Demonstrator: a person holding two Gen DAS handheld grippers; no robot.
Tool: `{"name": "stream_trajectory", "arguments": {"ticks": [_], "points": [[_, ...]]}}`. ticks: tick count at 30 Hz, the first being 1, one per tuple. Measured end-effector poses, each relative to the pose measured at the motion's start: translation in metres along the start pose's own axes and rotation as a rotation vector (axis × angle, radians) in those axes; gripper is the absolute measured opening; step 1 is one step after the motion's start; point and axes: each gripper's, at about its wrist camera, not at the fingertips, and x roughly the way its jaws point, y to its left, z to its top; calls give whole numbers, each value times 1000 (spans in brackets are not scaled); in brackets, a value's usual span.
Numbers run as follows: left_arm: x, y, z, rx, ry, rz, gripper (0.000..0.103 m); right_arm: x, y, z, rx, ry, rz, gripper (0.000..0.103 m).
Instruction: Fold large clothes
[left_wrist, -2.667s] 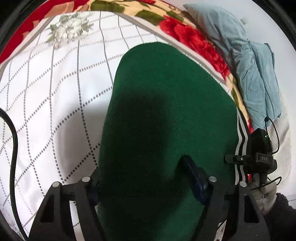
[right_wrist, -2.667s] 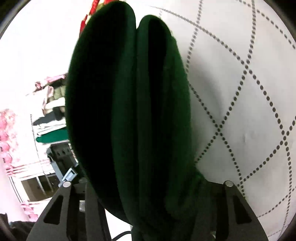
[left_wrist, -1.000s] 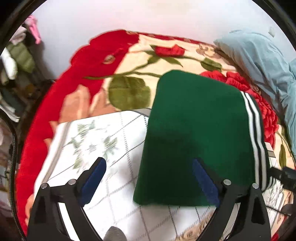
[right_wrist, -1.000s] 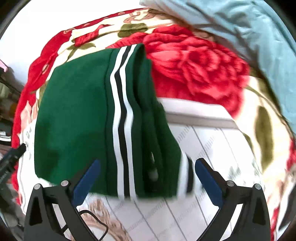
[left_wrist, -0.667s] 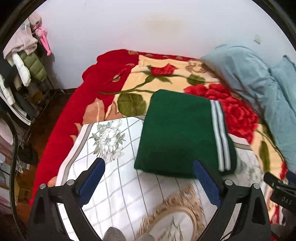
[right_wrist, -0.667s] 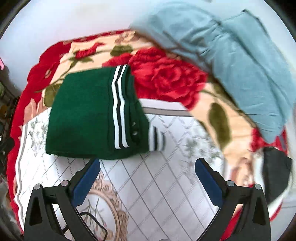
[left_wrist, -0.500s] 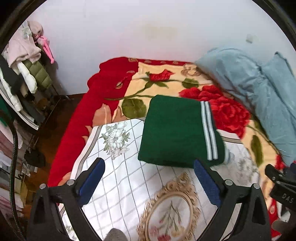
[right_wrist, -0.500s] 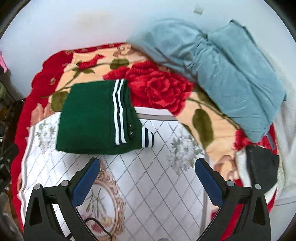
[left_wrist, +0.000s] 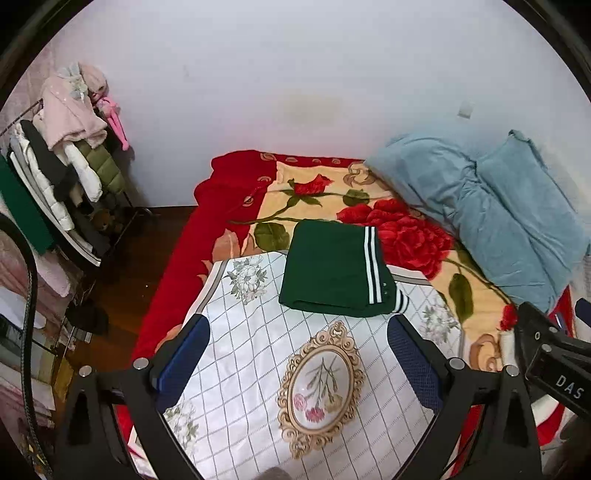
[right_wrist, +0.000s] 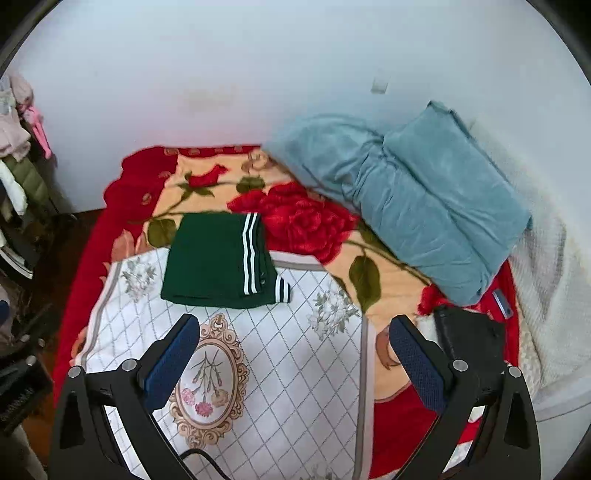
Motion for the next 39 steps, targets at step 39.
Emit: {"name": "stream_trajectory", "arguments": {"ticks": [39], "points": [[-154,-1,-12,-17,-150,-18,98,-232,-48,-11,-2,-190,85,103]]}}
